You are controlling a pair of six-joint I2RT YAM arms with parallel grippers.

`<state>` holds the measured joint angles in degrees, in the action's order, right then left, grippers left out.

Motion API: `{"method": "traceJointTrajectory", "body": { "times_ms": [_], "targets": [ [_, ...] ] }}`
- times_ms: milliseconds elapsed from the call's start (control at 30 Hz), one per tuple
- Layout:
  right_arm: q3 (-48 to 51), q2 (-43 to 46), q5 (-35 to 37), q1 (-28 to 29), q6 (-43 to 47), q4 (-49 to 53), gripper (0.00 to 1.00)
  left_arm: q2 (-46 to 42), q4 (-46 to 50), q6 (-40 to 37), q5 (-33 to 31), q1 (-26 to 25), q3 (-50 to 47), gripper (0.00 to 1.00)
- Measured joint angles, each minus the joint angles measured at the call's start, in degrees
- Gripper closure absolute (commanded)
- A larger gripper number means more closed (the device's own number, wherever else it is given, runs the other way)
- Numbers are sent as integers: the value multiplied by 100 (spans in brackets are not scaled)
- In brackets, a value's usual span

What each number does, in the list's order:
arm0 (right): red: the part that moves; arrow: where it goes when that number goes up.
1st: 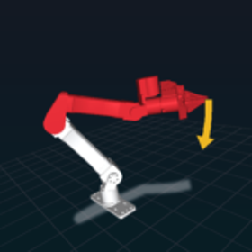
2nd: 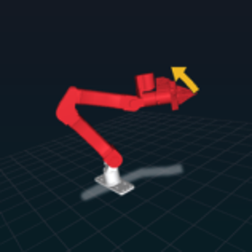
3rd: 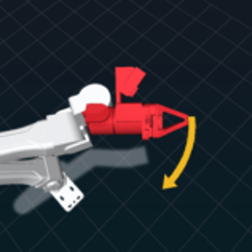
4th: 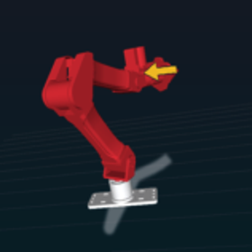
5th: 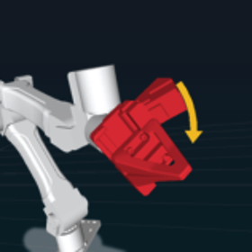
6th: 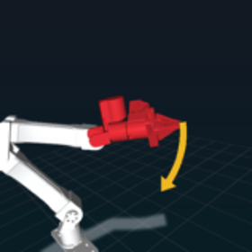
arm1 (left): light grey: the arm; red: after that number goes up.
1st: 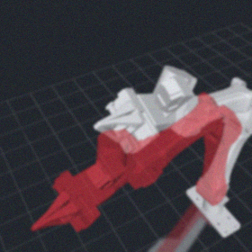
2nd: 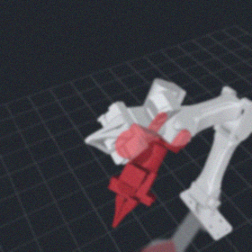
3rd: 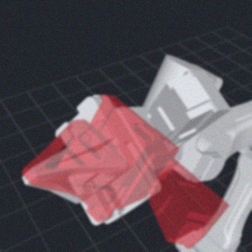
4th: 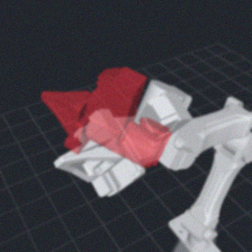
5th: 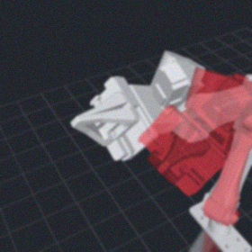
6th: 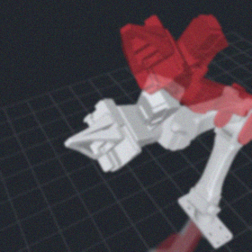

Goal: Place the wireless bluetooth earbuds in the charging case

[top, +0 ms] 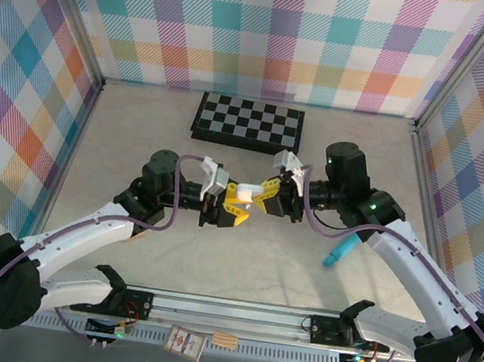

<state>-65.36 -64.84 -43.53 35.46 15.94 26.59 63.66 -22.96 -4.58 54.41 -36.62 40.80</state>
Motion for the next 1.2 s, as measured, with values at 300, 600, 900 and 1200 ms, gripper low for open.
{"method": "traceJointTrajectory", "body": {
  "times_ms": [300,600,900,1200],
  "targets": [
    [269,151,26,50,-4,-74,100,48,-518,372,2,0,-2,71],
    [361,173,48,44,-66,-166,100,114,-610,509,13,2,-4,79],
    [640,317,234,50,-330,-684,100,122,-721,501,-46,0,-9,65],
    [896,527,262,50,-505,-1032,100,122,-745,505,-48,0,-15,60]
  ]
}}
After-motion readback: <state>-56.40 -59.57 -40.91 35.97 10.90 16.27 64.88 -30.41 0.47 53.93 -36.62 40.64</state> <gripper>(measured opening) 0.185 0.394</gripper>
